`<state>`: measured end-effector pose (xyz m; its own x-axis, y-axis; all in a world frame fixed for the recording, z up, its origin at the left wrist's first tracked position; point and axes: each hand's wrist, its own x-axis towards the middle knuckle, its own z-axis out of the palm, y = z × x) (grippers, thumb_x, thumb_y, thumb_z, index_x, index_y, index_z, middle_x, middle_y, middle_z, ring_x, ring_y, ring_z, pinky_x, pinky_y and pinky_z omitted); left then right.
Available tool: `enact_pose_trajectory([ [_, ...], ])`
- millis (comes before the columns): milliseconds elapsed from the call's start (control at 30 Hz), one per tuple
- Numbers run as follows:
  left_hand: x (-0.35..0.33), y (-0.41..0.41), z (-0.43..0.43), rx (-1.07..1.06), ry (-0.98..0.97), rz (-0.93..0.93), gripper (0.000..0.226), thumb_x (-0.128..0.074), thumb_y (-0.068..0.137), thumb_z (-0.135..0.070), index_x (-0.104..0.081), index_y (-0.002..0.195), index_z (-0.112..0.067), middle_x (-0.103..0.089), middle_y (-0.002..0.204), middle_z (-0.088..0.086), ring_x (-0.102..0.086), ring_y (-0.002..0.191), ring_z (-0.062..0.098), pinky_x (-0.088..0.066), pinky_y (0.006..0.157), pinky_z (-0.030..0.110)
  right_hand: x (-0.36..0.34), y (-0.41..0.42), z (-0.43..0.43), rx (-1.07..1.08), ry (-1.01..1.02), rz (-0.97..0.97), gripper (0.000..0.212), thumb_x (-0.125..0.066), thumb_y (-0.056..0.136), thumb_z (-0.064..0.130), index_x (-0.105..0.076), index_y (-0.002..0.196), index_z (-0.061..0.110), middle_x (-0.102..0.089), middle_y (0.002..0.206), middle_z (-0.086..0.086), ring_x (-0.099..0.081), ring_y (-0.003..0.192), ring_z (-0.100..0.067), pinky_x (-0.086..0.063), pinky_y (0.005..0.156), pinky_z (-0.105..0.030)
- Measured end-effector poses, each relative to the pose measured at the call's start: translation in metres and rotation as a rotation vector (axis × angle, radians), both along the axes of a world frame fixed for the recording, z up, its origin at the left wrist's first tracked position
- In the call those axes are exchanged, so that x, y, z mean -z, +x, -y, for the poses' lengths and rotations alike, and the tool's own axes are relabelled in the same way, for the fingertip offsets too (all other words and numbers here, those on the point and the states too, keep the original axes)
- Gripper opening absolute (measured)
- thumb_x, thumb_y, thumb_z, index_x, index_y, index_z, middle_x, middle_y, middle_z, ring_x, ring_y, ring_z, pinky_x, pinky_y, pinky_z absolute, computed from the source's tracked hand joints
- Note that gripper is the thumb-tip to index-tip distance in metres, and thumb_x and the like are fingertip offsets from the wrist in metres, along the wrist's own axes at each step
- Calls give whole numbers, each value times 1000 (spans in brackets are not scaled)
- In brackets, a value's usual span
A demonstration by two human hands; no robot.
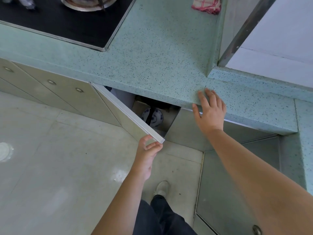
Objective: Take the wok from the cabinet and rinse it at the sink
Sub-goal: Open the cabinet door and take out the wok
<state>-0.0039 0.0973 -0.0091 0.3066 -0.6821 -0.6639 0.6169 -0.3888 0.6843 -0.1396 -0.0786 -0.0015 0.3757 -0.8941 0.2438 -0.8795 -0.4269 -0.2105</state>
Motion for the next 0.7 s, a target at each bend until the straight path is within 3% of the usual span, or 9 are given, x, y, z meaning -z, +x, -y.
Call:
enact_pose_trajectory([
  [133, -5, 4, -17, 35, 11, 49, 38, -67, 77, -2, -51, 103, -25, -64, 93, 2, -55, 98, 16, -36, 101, 34, 0, 2, -1, -6, -21, -31, 47, -38, 91, 35, -54, 125, 8, -52, 134, -20, -43, 128, -40, -33, 103, -53],
  [233, -9, 9, -31, 52, 25, 71, 36, -68, 77, -4, -52, 101, -26, -66, 89, 0, -57, 96, 13, -35, 104, 35, 0, 3, -3, 3, 9, -25, 49, -34, 92, 35, -52, 128, 7, -48, 137, -21, -39, 131, -40, -30, 106, -54],
  [400, -10, 20, -53, 58, 72, 131, 35, -66, 82, -5, -51, 108, -22, -66, 87, -1, -59, 89, 9, -38, 100, 33, 0, 3, -4, 3, 37, -23, 49, -34, 93, 34, -48, 132, 8, -43, 142, -20, -32, 136, -38, -25, 110, -53],
  [567, -14, 32, -72, 83, 126, 215, 40, -66, 83, -7, -49, 119, -15, -62, 89, 9, -60, 82, 9, -42, 84, 21, -2, 6, -6, 33, 83, -39, 46, -36, 97, 29, -39, 138, 9, -31, 150, -17, -20, 142, -34, -13, 114, -50],
  [700, -19, 41, -87, 84, 180, 244, 40, -65, 84, -10, -48, 118, -21, -62, 89, 6, -60, 85, 8, -42, 77, 18, -4, 9, -8, 43, 111, -35, 46, -35, 98, 28, -37, 140, 9, -27, 152, -16, -16, 143, -32, -10, 115, -49],
])
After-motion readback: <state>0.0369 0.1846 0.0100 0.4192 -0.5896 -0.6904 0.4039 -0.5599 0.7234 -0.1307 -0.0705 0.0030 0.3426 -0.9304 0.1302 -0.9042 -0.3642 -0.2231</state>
